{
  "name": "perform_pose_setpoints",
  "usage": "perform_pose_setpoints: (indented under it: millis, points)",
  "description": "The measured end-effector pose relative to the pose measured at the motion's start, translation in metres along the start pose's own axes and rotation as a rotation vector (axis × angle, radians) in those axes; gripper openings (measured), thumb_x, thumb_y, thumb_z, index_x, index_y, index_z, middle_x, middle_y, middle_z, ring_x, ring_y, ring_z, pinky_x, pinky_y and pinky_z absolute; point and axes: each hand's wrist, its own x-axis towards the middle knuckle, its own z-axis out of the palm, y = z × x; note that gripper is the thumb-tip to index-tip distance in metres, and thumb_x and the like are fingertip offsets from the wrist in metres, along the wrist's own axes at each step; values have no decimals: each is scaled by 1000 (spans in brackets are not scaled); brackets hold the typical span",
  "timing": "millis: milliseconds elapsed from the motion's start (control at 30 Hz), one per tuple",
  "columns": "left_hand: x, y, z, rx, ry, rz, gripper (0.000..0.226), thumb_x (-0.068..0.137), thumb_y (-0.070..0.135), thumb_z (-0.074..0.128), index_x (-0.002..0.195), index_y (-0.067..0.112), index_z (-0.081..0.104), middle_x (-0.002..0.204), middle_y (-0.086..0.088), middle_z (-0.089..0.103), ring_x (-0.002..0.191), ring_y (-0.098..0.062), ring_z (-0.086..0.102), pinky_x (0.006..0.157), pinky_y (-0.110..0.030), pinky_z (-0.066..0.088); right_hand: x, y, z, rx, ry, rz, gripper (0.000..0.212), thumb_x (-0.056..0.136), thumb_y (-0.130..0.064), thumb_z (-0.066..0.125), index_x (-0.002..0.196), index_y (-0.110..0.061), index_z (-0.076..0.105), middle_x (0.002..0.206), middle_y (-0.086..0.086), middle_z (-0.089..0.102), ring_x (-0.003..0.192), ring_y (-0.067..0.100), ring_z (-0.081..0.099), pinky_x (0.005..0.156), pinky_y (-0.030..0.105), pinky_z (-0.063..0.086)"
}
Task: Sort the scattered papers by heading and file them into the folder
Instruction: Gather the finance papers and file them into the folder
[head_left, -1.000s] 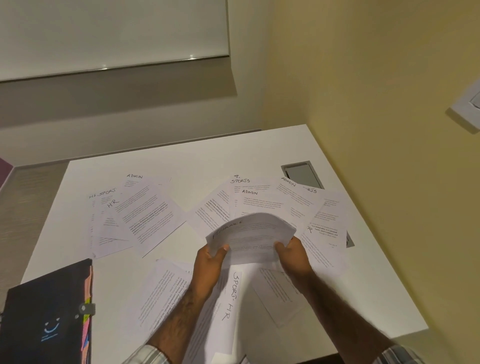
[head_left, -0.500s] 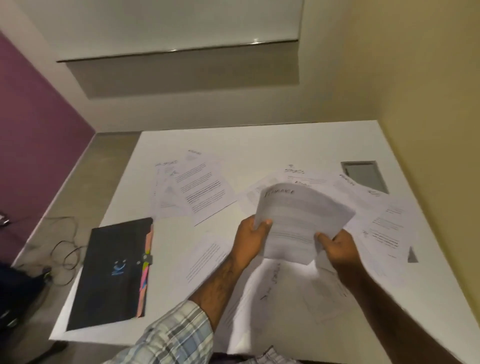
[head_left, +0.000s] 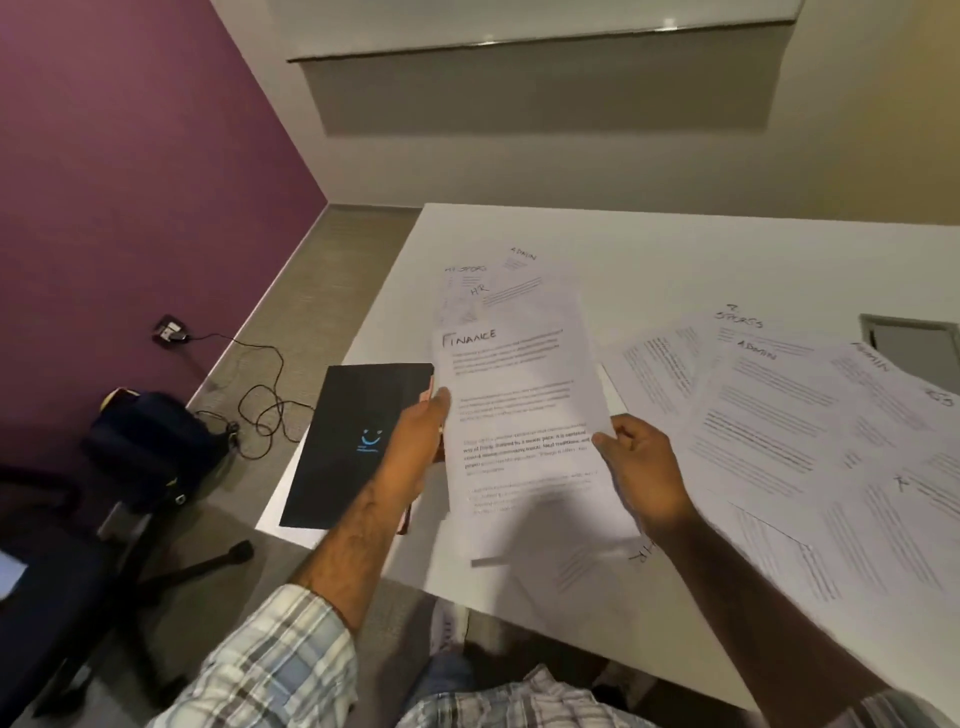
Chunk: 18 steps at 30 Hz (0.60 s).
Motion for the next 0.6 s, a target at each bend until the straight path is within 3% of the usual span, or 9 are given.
perform_pose_setpoints:
  millis: [100, 167, 233, 267, 333, 433, 500, 600]
  points:
    - [20, -26, -54, 313, 116, 53, 32, 103, 36, 51, 91, 16, 73, 90, -4, 76, 76, -17, 69, 67, -32, 55, -5, -4, 20, -34, 51, 2, 8, 95, -13, 65, 94, -14, 73, 89, -1, 79, 80, 19, 76, 71, 32, 62]
    - [34, -48, -85, 591, 161, 70, 21, 101, 30, 54, 85, 23, 65, 91, 0, 70, 78, -14, 65, 64, -26, 49, -8, -4, 31, -45, 131, 3, 9, 94, -11, 65, 89, -11, 72, 83, 2, 77, 75, 21, 73, 65, 31, 57]
    - [50, -71, -108, 756, 115, 26, 11, 99, 31, 58, 90, 25, 61, 96, 2, 66, 81, -13, 62, 69, -26, 51, -12, -3, 44, -24, 206, 29, 9, 94, -9, 65, 88, -12, 71, 82, 3, 77, 76, 25, 73, 68, 35, 57]
    - [59, -82, -118, 832, 94, 14, 12, 97, 34, 61, 100, 22, 63, 103, -1, 66, 87, -15, 63, 77, -32, 56, -14, 1, 51, -12, 228, 48, 9, 94, -8, 65, 89, -12, 72, 84, 5, 78, 79, 28, 74, 74, 40, 59]
    - [75, -101, -132, 1021, 68, 47, 39, 92, 41, 65, 124, 19, 60, 124, -8, 61, 109, -26, 62, 96, -44, 54, -22, 7, 69, 18, 266, 85, 8, 94, -7, 64, 90, -9, 71, 89, 10, 78, 86, 33, 76, 85, 49, 60]
    - [89, -115, -143, 1141, -7, 98, 73, 88, 51, 67, 148, 17, 41, 153, -13, 40, 137, -33, 46, 110, -48, 43, -42, 14, 96, 64, 328, 118, 7, 96, -4, 63, 94, 0, 67, 93, 18, 76, 92, 39, 74, 93, 53, 58]
    - [98, -122, -145, 1192, -80, 129, 90, 86, 58, 66, 156, 17, 26, 165, -14, 21, 149, -35, 30, 117, -50, 33, -56, 15, 112, 103, 386, 120, 6, 97, -1, 61, 95, 3, 66, 96, 23, 74, 97, 41, 72, 98, 50, 56]
    - [109, -132, -146, 1268, -139, 162, 101, 85, 66, 61, 160, 18, 15, 169, -13, 5, 155, -36, 12, 120, -53, 24, -77, 12, 132, 91, 444, 124, 8, 97, 1, 61, 96, -1, 69, 95, 15, 75, 97, 32, 73, 95, 38, 58]
